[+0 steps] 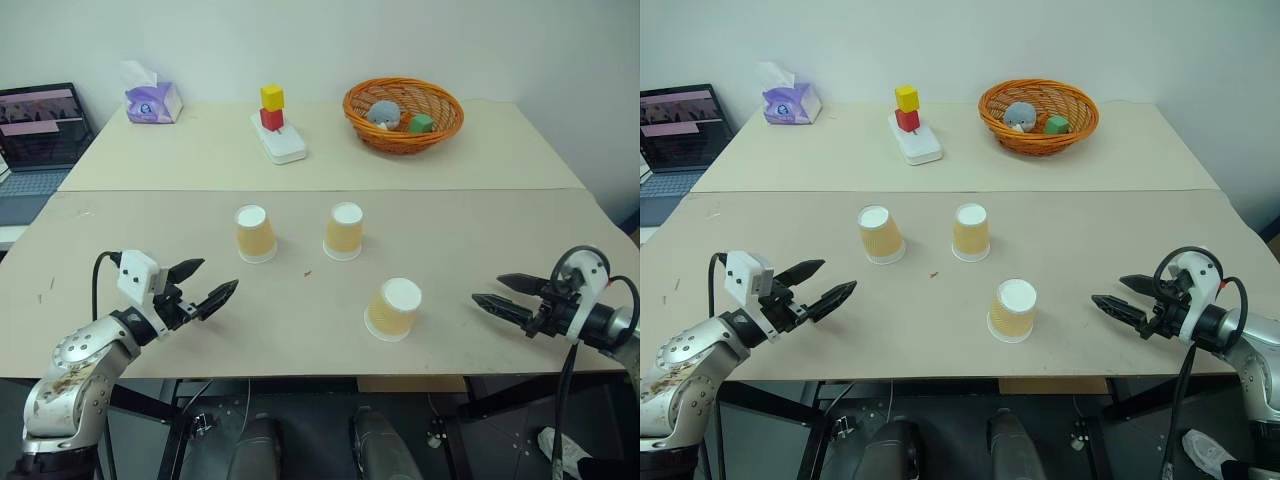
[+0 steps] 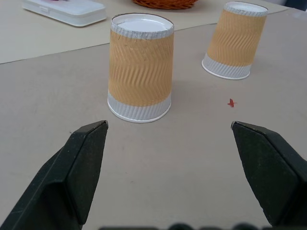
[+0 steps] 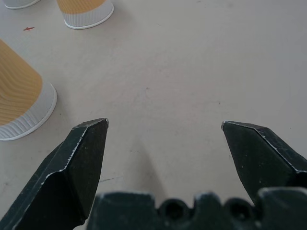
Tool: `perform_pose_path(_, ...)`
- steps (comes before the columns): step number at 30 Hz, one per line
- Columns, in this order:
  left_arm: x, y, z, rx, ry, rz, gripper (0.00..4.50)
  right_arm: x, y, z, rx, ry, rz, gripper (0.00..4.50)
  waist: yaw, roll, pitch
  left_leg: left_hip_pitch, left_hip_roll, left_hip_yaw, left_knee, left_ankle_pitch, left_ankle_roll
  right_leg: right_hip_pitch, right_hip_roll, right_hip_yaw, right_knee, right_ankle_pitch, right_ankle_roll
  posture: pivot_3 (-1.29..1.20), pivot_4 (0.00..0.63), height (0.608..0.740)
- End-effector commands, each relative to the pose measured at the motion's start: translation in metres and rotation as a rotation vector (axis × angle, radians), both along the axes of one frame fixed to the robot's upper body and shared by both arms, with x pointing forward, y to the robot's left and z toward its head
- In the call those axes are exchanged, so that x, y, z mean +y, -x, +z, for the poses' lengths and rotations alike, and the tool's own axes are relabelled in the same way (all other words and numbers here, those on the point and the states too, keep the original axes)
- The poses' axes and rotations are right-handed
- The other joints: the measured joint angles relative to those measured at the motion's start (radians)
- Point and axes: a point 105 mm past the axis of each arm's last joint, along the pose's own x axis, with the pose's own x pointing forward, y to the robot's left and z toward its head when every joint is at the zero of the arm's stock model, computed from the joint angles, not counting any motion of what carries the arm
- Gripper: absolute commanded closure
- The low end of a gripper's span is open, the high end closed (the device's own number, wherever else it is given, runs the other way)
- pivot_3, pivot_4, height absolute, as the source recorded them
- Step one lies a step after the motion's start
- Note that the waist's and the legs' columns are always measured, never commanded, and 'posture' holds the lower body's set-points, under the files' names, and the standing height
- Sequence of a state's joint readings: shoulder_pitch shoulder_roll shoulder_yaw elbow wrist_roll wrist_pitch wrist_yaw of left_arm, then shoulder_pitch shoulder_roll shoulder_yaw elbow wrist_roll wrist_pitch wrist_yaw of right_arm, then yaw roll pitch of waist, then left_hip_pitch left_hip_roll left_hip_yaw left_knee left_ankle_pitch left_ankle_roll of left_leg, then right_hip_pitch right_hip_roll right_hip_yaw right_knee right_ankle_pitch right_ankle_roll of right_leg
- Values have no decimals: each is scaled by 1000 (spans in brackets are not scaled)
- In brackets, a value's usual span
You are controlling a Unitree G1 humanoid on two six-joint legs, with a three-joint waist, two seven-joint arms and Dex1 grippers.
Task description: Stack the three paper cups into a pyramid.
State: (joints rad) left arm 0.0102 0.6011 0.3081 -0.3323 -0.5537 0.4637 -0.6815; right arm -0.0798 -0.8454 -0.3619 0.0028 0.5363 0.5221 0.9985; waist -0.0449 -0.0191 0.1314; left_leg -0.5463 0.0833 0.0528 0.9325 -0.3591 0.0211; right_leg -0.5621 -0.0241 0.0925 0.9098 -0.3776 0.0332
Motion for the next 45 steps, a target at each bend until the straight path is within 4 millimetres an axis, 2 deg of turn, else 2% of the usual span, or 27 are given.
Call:
perform_pose_path(1, -6, 4, 9, -33, -20, -38, 113, 5, -1, 16, -68, -15, 18, 33, 0, 0, 0, 0, 0, 0, 0, 0, 0, 0, 0, 0, 0, 0, 0, 0, 150, 658)
perform_pose_path(4, -12, 6, 6, -13, -47, -77, 113, 10, -2, 21, -83, -16, 35, 33, 0, 0, 0, 0, 0, 0, 0, 0, 0, 0, 0, 0, 0, 0, 0, 0, 150, 658)
perform_pose_path(7, -23, 12, 12, -7, -57, -171, 113, 14, 3, 29, -91, -20, 67, 33, 0, 0, 0, 0, 0, 0, 0, 0, 0, 0, 0, 0, 0, 0, 0, 0, 150, 658)
perform_pose_path(10, -36, 21, 21, 14, -64, -291, 113, 28, 19, 36, -35, -41, 174, 33, 0, 0, 0, 0, 0, 0, 0, 0, 0, 0, 0, 0, 0, 0, 0, 0, 150, 658)
perform_pose_path(12, -47, 29, 27, 31, -66, -391, 113, 43, 38, 32, 31, -22, 298, 33, 4, 0, 0, -1, 0, 0, 0, 0, 0, 0, 0, 0, 0, 0, 0, 0, 150, 658)
perform_pose_path(14, -59, 37, 33, 32, -83, -484, 113, 55, 46, 28, 69, 4, 372, 33, 5, 0, 1, -1, 0, -1, 0, 0, 0, 0, 0, -1, -1, 0, 0, 0, 150, 658)
perform_pose_path(22, -89, 43, 52, -45, -122, -615, 113, 86, 31, 35, -26, 4, 415, 33, -2, -1, 1, 0, 1, -1, 0, 0, 0, 0, 1, -1, -1, -1, 0, 0, 150, 658)
perform_pose_path(27, -86, 41, 41, -37, -141, -583, 113, 106, 30, 30, -27, -36, 464, 33, 1, -1, 2, -1, 0, -2, 0, 0, 0, 0, 1, -1, -1, -1, 0, 0, 150, 658)
perform_pose_path(34, -80, 44, 26, -4, -124, -531, 113, 112, 38, 20, 7, -43, 515, 33, 2, -2, 2, -1, 0, -2, 0, 0, 0, 0, 0, -1, -2, -1, 0, 0, 150, 658)
perform_pose_path(45, -68, 42, 12, 51, -79, -451, 113, 123, 27, 19, -18, -51, 551, 33, 0, -2, 2, 0, 0, -2, 0, 0, 0, 0, 0, -2, -1, -1, 0, 0, 150, 658)
